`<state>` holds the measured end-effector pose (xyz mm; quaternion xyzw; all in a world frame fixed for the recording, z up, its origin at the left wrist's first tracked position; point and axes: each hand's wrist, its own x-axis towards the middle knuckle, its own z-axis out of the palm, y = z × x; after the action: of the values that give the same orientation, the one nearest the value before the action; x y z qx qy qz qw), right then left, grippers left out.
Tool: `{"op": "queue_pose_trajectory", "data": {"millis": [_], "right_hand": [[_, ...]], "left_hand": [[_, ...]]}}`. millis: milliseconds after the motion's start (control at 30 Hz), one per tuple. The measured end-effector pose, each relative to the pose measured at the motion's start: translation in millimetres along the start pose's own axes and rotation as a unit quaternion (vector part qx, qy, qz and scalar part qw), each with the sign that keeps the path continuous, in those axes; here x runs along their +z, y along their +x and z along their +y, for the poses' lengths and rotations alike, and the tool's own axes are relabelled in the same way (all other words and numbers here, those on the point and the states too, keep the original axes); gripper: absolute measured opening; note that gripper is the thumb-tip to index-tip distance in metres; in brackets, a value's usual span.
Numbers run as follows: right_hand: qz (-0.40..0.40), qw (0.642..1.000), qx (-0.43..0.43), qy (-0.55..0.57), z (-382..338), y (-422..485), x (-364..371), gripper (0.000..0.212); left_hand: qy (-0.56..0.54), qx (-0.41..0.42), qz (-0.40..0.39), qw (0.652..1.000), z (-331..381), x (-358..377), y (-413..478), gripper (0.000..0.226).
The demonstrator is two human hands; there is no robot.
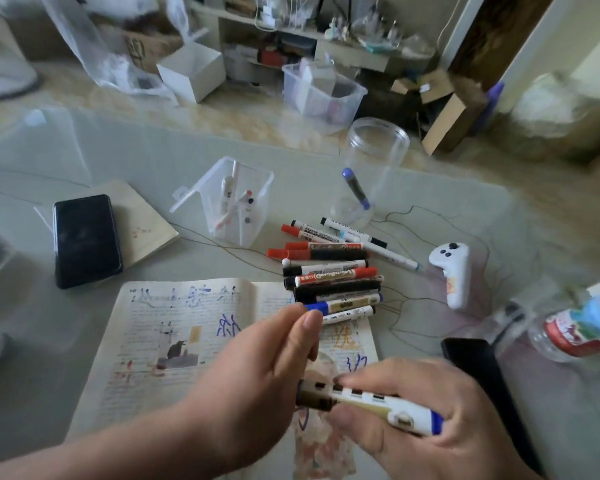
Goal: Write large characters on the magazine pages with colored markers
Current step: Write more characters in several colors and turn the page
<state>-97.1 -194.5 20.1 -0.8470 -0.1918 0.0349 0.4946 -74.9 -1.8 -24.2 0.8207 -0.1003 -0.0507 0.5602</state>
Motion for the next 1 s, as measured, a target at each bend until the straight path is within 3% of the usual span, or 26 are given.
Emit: {"op": "queue_pose_trajectory", "data": {"millis": [100,167,267,367,500,600,700,867,1000], "right_hand": [[0.036,0.966,0.170,0.190,-8.7,-0.6,8.8,0.009],[0.051,0.945,0.231,0.225,-11.5,3.5,9.2,0.016],[0.067,0.932,0.276,0.226,-17.1,7.7,8.1,0.023],[0.067,0.921,0.291,0.250,-21.5,10.0,14.0,0.015],[0.090,0.929,0.267,0.243,-8.4,12.1,15.3,0.018],[0.110,0.938,0.214,0.249,-0.6,15.5,13.0,0.038],[0.166,0.932,0.166,0.278,-2.4,20.9,13.4,0.034],[0.234,0.959,0.074,0.140,-17.3,44.9,-7.6,0.019],[0.279,0.960,0.032,-0.011,-23.5,86.8,-40.7,0.009]], "left_hand": [[0.022,0.070,0.052,0.996,4.4,-1.5,5.1,0.045],[0.054,0.103,0.074,0.990,6.7,-1.6,9.1,0.042],[0.105,0.132,0.073,0.983,8.3,-2.1,14.0,0.039],[0.117,0.118,0.063,0.984,10.0,-5.7,19.0,0.035],[0.112,0.040,0.063,0.991,18.9,-5.8,27.1,0.039],[0.109,-0.003,0.046,0.993,15.6,-6.6,35.2,0.030],[0.107,-0.024,0.047,0.993,16.2,-12.4,43.8,0.037],[0.110,-0.014,0.124,0.986,30.7,-32.6,59.9,0.020],[0.070,0.062,0.195,0.976,39.4,-45.1,59.7,0.034]]}}
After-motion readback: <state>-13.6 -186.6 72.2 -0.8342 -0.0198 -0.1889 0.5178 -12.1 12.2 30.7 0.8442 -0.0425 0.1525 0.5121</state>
